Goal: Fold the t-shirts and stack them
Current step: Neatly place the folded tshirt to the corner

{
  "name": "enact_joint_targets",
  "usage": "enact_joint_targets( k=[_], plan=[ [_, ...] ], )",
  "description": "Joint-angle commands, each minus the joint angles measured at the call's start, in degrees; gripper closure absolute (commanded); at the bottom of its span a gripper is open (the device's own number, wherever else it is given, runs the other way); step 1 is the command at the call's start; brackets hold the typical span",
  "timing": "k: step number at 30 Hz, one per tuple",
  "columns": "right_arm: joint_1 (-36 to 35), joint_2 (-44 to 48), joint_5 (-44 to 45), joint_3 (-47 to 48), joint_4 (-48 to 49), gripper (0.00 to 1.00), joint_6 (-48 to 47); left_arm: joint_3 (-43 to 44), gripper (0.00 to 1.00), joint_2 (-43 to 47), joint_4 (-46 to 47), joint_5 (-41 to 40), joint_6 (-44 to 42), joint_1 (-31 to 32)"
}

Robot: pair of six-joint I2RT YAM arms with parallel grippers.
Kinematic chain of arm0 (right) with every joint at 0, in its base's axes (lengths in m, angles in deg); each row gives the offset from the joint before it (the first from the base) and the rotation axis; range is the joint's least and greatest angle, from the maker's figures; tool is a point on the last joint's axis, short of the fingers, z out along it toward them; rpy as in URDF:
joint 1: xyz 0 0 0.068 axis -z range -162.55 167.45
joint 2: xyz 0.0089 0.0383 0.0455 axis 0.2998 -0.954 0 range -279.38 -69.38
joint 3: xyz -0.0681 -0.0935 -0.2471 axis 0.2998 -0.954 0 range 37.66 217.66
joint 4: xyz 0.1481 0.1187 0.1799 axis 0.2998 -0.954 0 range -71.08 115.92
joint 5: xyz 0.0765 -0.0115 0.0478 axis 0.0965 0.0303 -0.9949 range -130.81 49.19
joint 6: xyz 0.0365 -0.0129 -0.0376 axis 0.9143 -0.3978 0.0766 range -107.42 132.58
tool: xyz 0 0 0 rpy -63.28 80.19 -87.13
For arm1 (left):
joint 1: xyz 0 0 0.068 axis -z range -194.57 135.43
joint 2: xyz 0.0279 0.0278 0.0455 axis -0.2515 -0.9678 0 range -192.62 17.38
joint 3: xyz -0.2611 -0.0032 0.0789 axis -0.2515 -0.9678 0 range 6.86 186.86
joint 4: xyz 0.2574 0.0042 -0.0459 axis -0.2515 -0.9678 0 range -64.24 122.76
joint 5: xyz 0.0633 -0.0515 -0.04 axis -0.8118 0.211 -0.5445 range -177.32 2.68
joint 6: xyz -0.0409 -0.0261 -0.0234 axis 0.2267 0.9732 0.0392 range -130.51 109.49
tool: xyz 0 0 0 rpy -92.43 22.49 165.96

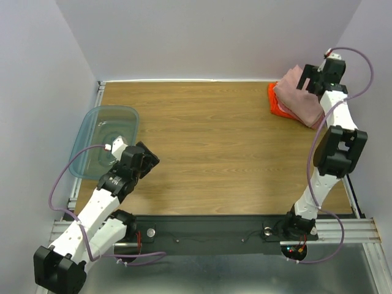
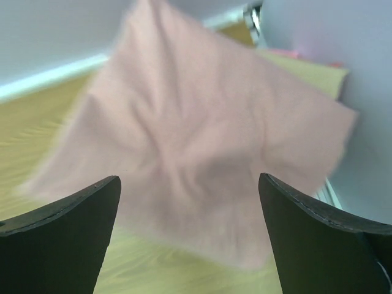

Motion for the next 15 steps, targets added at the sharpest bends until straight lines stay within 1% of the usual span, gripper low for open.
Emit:
enact_joint_targets(
  k=[1, 2, 5, 6, 7, 8, 9, 10, 12, 13, 14, 15],
  plan=[
    [-0.57, 16.79, 2.73, -2.91, 2.13, 0.00, 5.19, 2.74, 0.02, 2.22, 1.21, 0.20, -1.47, -0.06],
    [-0.57, 22.48, 3.35, -7.28, 2.13, 0.00, 8.51, 3.01, 0.01, 2.83, 1.12, 0.20, -1.73, -0.06],
    [-0.57, 31.99, 3.18, -16.88, 2.04, 0.00, 14.33, 3.62, 0.02, 3.89, 0.77, 0.73, -2.00, -0.06],
    [-0.66, 38.99, 2.48, -24.82, 1.95, 0.00, 18.87, 3.71, 0.02, 4.67, 0.76, 0.73, -2.00, -0.06],
    [-0.57, 42.45, 1.61, -28.47, 1.78, 0.00, 21.70, 3.63, 0.02, 5.12, 0.85, 0.91, -2.00, -0.06],
    [-0.57, 45.88, 0.90, -32.95, 1.60, 0.00, 26.95, 3.54, 0.02, 5.73, 0.85, 0.91, -2.00, -0.06],
    [-0.57, 52.87, -0.41, -36.65, 1.60, 0.00, 28.31, 3.54, 0.02, 6.17, 0.76, 0.99, -2.08, -0.06],
    [-0.57, 55.99, -3.47, -44.34, 1.34, 0.00, 29.02, 3.45, 0.02, 6.35, 0.50, 0.91, -2.08, -0.06],
    [-0.57, 62.67, -6.90, -51.15, 1.25, 0.00, 31.05, 3.36, 0.02, 7.05, 0.24, 0.65, -2.26, -0.06],
    [-0.57, 68.18, -7.62, -57.36, 1.25, 0.00, 31.48, 3.54, 0.02, 7.14, -0.37, 0.21, -2.26, -0.15],
    [-0.57, 70.58, -8.24, -59.86, 1.16, 0.00, 31.49, 3.45, 0.02, 7.32, -0.55, 0.12, -2.26, -0.06],
    [-0.57, 75.22, -9.29, -62.67, 1.16, 0.00, 31.57, 3.36, 0.02, 7.49, -0.55, 0.20, -2.26, -0.15]
  ],
)
